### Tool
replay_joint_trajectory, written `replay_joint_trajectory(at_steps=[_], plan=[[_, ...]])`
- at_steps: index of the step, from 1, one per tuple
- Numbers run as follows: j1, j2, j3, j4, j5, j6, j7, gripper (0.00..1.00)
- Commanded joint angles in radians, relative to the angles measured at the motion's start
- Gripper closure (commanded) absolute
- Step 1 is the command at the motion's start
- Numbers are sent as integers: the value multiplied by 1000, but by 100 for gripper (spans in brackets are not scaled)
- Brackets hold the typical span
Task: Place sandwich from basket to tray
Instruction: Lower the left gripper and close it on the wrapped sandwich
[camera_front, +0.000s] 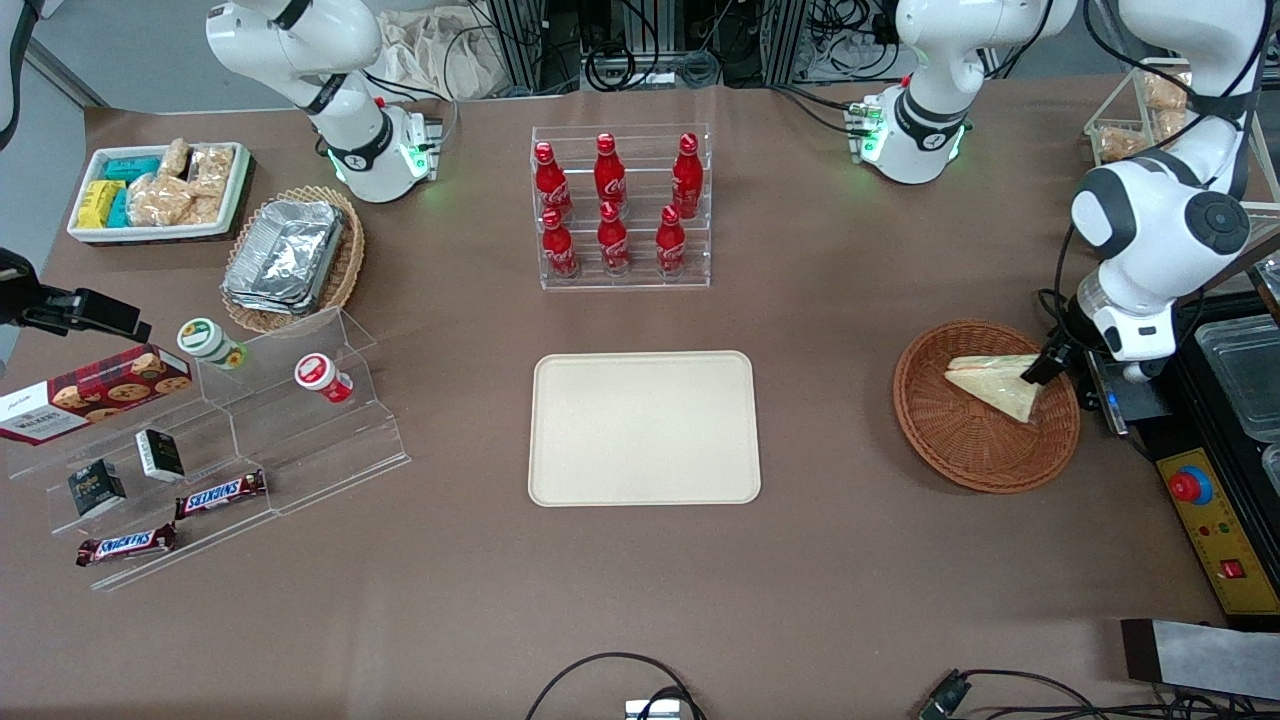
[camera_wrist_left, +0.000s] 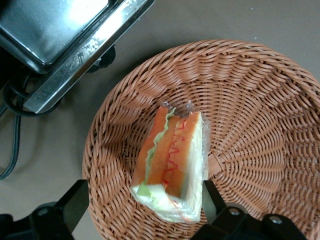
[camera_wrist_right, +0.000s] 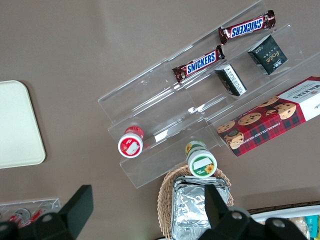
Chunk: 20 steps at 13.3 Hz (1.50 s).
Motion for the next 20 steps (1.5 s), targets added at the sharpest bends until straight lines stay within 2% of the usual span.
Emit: replay_joint_trajectory(at_steps=[1, 3, 5, 6, 7, 9, 10, 16, 17, 18, 20], plan=[[4, 20, -3, -19, -8, 61, -14, 0], [2, 44, -3, -19, -9, 84, -14, 0], [-1, 55, -5, -18, -11, 90, -21, 16], [-7, 57, -5, -16, -11, 90, -32, 37], [-10, 60, -5, -16, -11, 90, -34, 63], [-13, 61, -6, -16, -11, 90, -34, 96], [-13, 60, -6, -16, -11, 90, -32, 100], [-16, 2, -16, 18, 6, 32, -18, 100], [-16, -15, -43, 31, 11, 8, -17, 100], [-16, -31, -78, 51, 25, -26, -17, 100], [-16, -63, -109, 109, 136, -145, -15, 100]])
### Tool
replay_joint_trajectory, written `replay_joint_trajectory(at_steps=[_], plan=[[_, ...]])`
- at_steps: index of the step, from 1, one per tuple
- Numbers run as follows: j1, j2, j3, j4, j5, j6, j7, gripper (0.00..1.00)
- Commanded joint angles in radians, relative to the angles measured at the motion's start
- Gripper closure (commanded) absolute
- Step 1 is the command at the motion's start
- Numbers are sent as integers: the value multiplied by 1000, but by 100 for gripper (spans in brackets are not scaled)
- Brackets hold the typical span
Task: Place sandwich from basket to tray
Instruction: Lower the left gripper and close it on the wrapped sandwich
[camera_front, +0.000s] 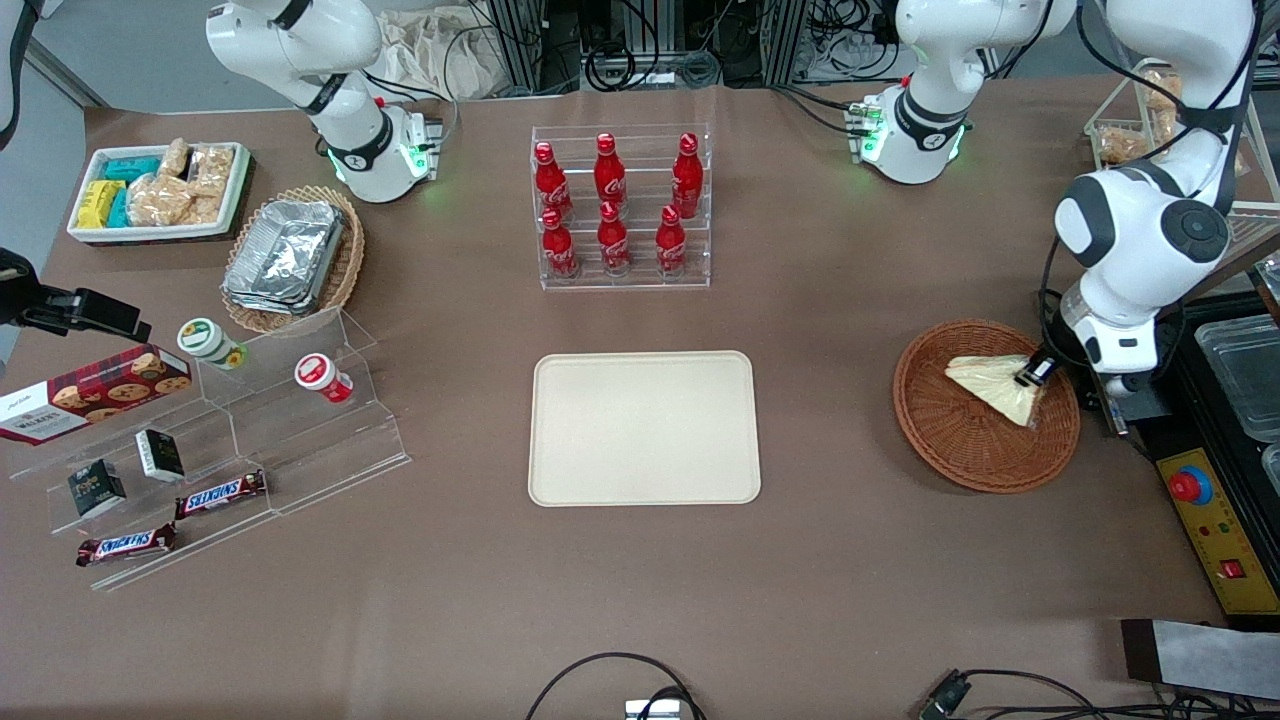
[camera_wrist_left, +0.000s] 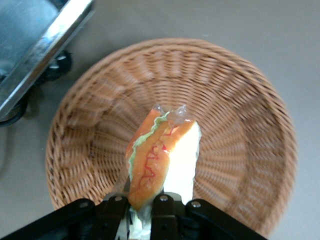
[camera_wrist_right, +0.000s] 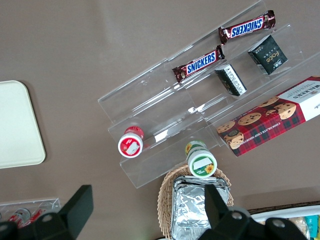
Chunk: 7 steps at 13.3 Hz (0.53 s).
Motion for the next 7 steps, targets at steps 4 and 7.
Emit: replay_joint_trajectory(at_steps=[4, 7], plan=[[0, -95, -132, 181, 164, -362, 165, 100], [-1, -120, -199, 216, 164, -431, 288, 100]])
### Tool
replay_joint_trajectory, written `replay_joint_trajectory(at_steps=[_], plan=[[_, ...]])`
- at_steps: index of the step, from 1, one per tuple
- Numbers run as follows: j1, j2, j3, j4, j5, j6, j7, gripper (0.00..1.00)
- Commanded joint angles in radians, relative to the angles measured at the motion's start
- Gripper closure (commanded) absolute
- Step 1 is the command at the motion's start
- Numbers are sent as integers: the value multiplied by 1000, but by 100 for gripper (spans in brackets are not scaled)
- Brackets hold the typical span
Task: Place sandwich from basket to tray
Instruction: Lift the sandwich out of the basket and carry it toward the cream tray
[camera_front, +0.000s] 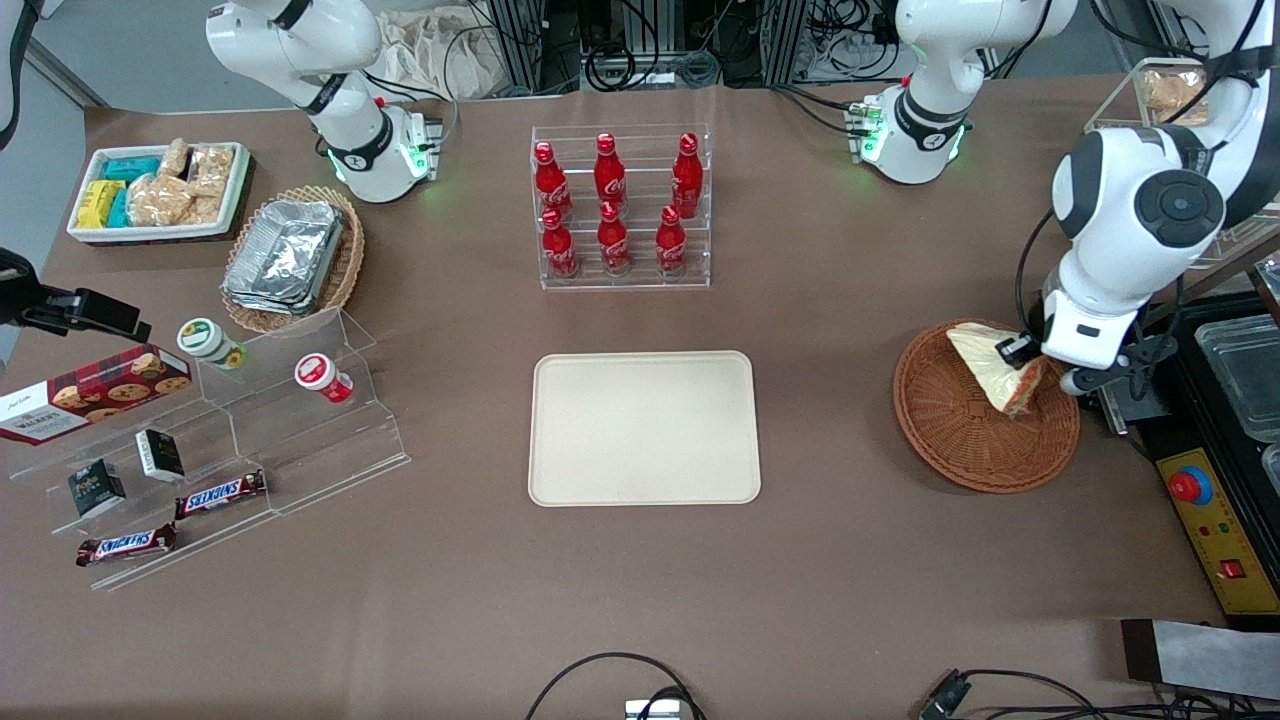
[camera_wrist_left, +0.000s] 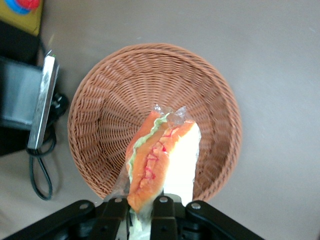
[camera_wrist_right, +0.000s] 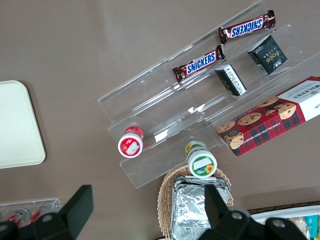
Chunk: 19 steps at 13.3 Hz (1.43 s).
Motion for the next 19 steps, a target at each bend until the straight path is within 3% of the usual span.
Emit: replay_joint_trajectory(at_steps=[1, 8, 15, 19], plan=[[2, -19, -67, 43, 20, -84, 96, 100], [2, 4, -291, 132, 14, -198, 90, 100], [2, 155, -492, 262, 30, -212, -154, 100], [-72, 293, -515, 357, 125, -213, -293, 100]])
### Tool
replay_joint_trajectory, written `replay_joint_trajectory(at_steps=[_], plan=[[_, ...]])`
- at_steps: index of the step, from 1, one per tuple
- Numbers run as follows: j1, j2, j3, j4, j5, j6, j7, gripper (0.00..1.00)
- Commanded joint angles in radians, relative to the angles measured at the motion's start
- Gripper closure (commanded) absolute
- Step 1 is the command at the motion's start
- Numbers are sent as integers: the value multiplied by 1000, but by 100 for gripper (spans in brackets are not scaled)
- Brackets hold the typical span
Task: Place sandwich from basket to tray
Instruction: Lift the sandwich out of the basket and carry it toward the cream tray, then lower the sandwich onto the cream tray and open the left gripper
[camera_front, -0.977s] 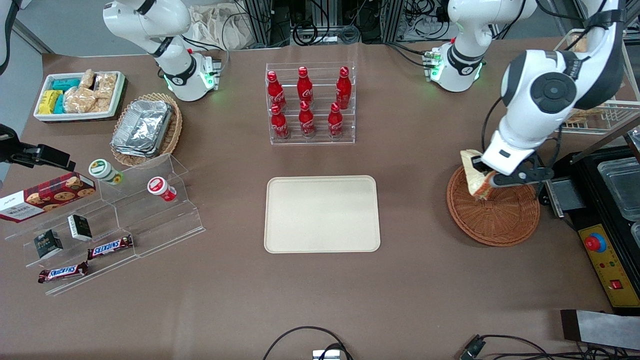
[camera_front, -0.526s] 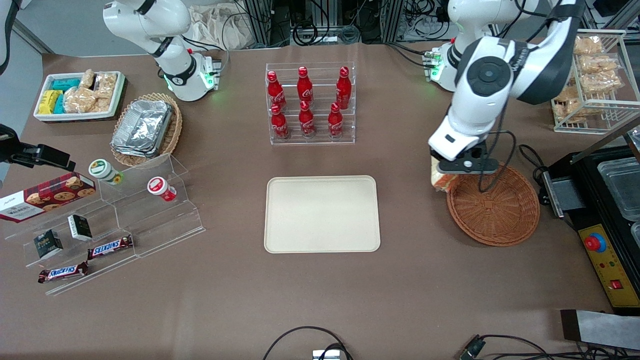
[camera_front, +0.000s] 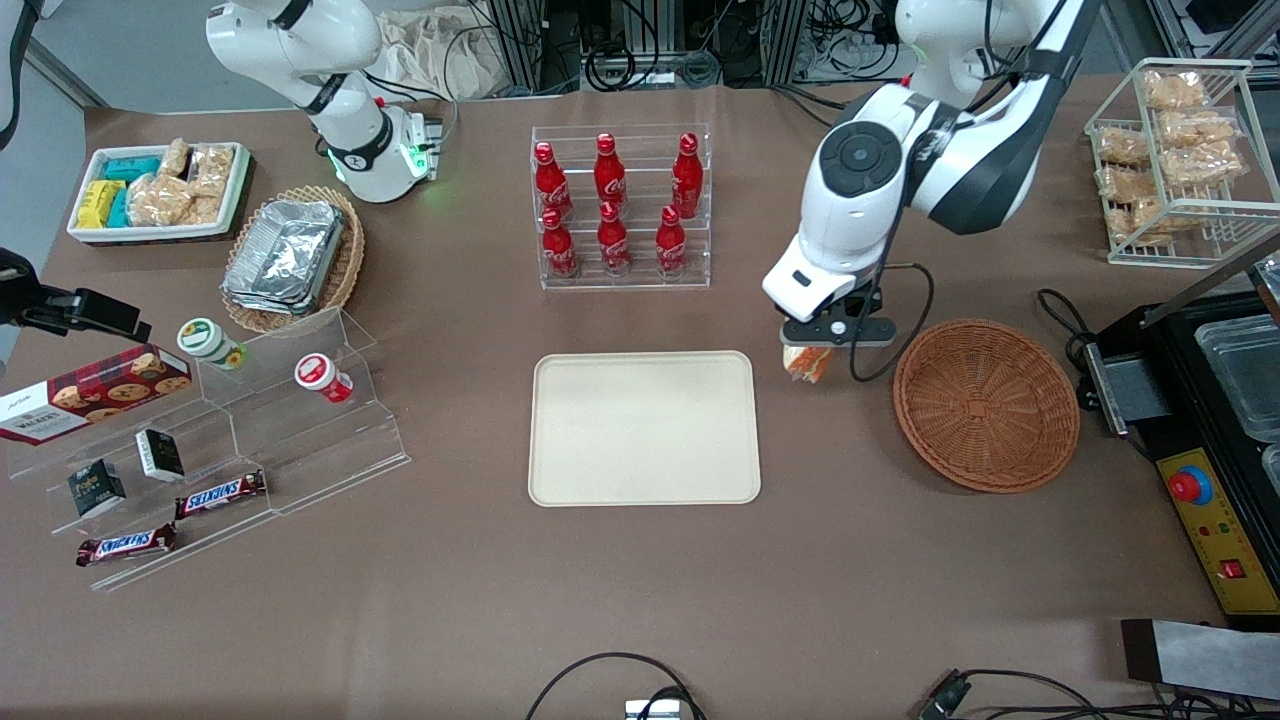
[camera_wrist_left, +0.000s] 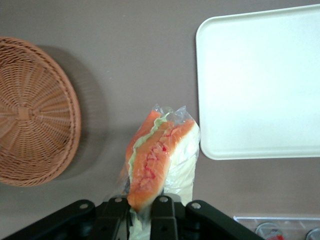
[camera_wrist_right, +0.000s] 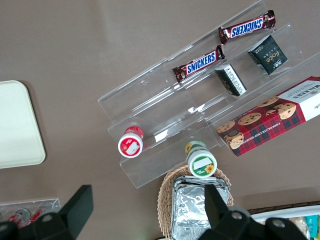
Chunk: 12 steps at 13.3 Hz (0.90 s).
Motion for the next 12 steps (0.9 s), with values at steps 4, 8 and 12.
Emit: replay_joint_trajectory(at_steps=[4, 8, 12], plan=[[-122, 249, -5, 209, 153, -86, -154, 100], [-154, 342, -5, 269, 199, -86, -157, 100], [-186, 454, 4, 355, 291, -87, -246, 100]])
